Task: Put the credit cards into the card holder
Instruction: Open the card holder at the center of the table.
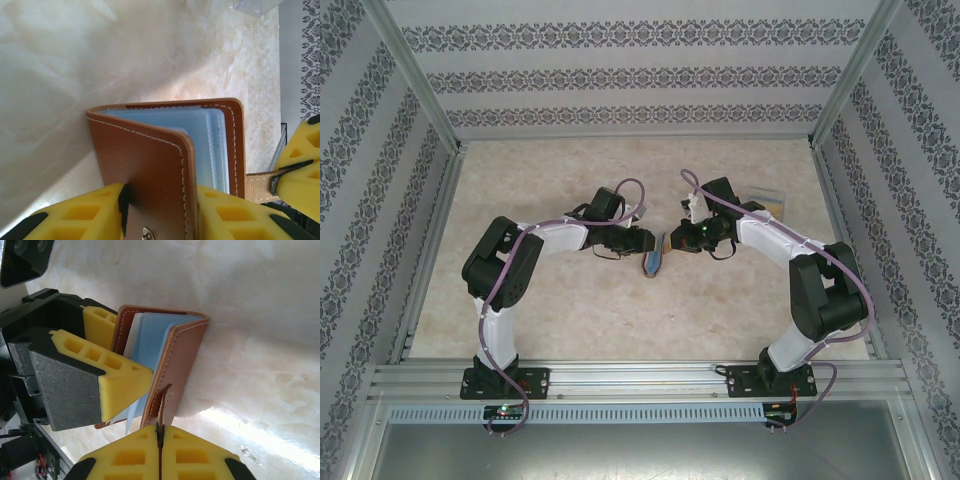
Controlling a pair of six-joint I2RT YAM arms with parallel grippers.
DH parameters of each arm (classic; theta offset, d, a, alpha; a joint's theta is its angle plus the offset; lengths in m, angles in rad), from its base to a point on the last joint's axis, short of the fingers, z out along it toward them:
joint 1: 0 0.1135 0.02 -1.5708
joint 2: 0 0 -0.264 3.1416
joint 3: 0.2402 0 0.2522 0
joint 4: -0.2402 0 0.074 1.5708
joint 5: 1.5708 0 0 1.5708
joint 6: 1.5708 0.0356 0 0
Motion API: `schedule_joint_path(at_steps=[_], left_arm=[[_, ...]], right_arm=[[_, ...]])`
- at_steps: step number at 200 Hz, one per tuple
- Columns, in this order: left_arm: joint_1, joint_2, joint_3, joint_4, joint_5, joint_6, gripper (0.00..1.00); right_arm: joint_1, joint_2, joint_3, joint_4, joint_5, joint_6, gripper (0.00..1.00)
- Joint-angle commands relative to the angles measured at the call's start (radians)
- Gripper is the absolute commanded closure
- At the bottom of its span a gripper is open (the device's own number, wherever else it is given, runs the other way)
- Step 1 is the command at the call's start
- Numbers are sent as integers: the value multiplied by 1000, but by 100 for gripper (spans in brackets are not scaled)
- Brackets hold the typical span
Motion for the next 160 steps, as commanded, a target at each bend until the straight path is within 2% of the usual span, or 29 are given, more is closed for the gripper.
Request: schedule_joint_path(at_steps=[1,33,52,68,82,96,107,131,160], left_arm=[[-1,13,14,-28,13,30,63],[1,-2,10,-66,-34,63,63],[3,-6,0,-61,-36,62,63],[4,-5,-5,-51,-32,56,63],[3,1,-13,-31,-27,44,63],[4,12,-18,-1,-14,25,63],[3,21,-26,26,-1,1,65],[3,17,-48,71,7,-29,65],[2,20,-56,81,2,-35,66]], right_arm=[[-11,-12,13,-5,-2,-20,100],[-13,-20,14,-19,35,-30,100],[-14,-16,10,-46,101,-50,100],[-14,-22,-14,-60,181,-66,93],[-18,-33,-44,-58,229,-62,74],[-23,-55,-69,-46,228,-54,64],[-33,-86,-86,-37,179,-59,58],[-54,-209,-127,-36,225,-58,54],[-34,-305,-132,-69,313,-46,55]])
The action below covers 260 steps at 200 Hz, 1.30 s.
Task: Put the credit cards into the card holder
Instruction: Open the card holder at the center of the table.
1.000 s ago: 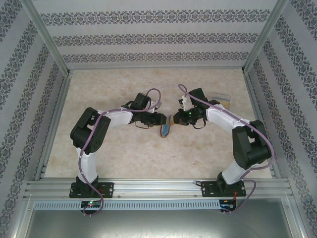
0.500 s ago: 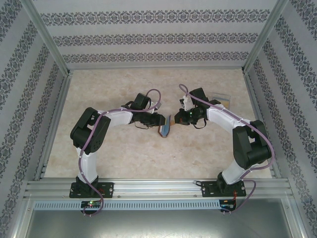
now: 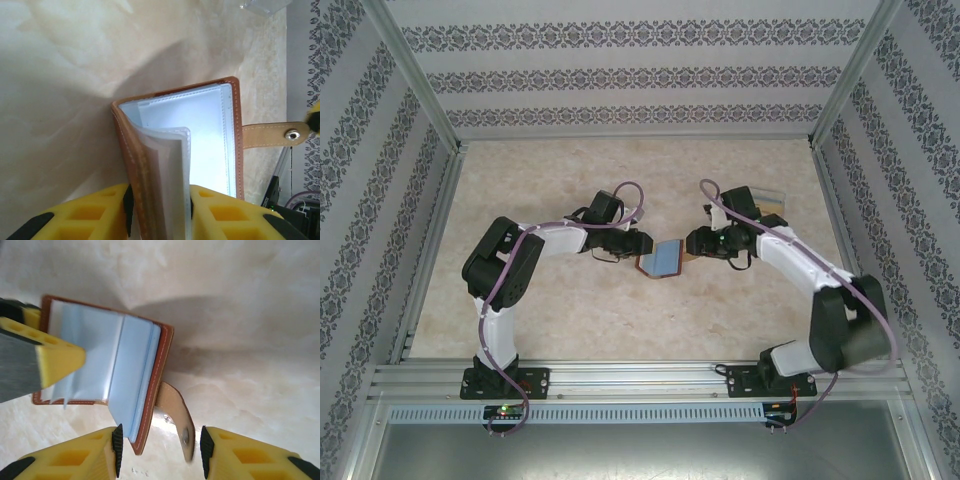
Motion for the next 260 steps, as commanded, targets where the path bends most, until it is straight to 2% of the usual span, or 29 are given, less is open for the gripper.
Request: schedule_joint_path(at_steps=[1,41,69,92,115,137,188,234,260], left_arm=[[0,19,-16,40,16,-21,66],[0,21,-22,45,15,-26,66],[1,12,-29,63,18,-29,66],[1,11,-28,67,22,-27,61],[0,-2,-53,91,18,-35,55],[2,-3,-53,98,39,-39,46],[18,-51,-89,151,51,-68,36],[75,-72,-145,243,76,-137,33],[120,-106,-230,374,98,-193,33]], right_arm=[[16,-76,-4,-25,82,3,55],[161,-95,41,-14,193,113,57],[232,-2,35,102,147,215,63],[232,88,22,154,158,222,68],[229,168,36,174,133,212,69],[236,226,58,187,133,220,66],[251,335,101,191,131,214,60],[272,410,159,107,202,156,56],[275,427,156,107,218,147,56]])
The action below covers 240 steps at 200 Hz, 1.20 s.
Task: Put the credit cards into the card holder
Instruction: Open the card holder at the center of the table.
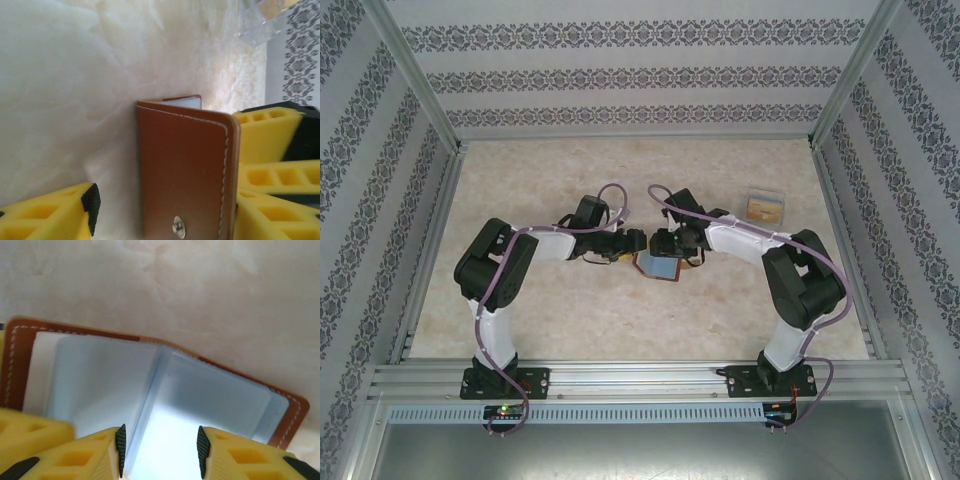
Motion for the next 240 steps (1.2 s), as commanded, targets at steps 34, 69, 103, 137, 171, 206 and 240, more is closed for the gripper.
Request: schedule_joint_path(at_steps=[34,69,103,137,171,206,240], left_arm=[[78,-123,-125,233,58,-76,33],[100,-171,-112,118,44,-9,33],[127,-215,-146,62,14,42,36],[151,-217,-187,31,-11,82,40],[167,-231,-226,34,-13,87,40],[168,-239,-240,11,-19,100,39],[169,-269,-253,-12,-34,107,40]], right_arm=[[20,80,-1,-34,77,-36,56],[20,73,7,-54,108,-37,54],[17,35,36,-69,46,35,46],[51,38,90,-94,100,117,46],[105,85,96,-94,130,168,46],[143,112,136,-136,215,177,44],[183,155,175,-212,326,175,40]])
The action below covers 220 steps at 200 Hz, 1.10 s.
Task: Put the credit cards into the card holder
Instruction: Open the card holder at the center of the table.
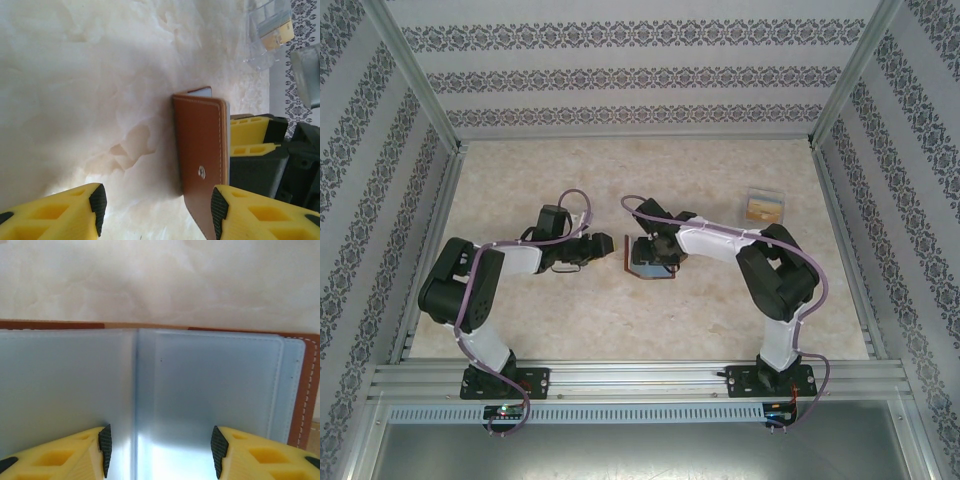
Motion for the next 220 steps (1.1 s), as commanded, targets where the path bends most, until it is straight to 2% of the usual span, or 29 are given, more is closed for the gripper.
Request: schedule_joint_path(at_steps=[1,15,29,32,38,78,100,114,146,186,220], left_arm=[[8,-52,-8,-37,-18,41,40],[10,-88,-14,-92,-74,56,40],[21,-118,2,-215,-199,75,39],[23,-121,5,-236,-221,80,39],[29,-129,7,-270,-248,89,39],[58,-212,-45,-264,-311,87,36],[70,-224,-33,-311,-339,100,35],[75,-228,-41,-309,-345,100,35],[85,-211,-36,-320,-360,86,34],[87,-184,-43,-307,-345,78,32],[88,-170,-49,-291,-339,73,32]], right_arm=[[29,36,30,-84,121,16,40],[53,48,45,-114,167,19,39],[89,62,84,-177,264,15,38],[99,65,94,-190,284,10,29],[114,72,111,-211,321,5,26],[159,98,162,-269,449,-61,26],[179,80,193,-308,475,-71,25],[184,49,198,-294,448,-67,24],[149,17,160,-198,294,-33,27],[146,14,136,-134,240,-19,32],[123,39,109,-73,147,9,30]])
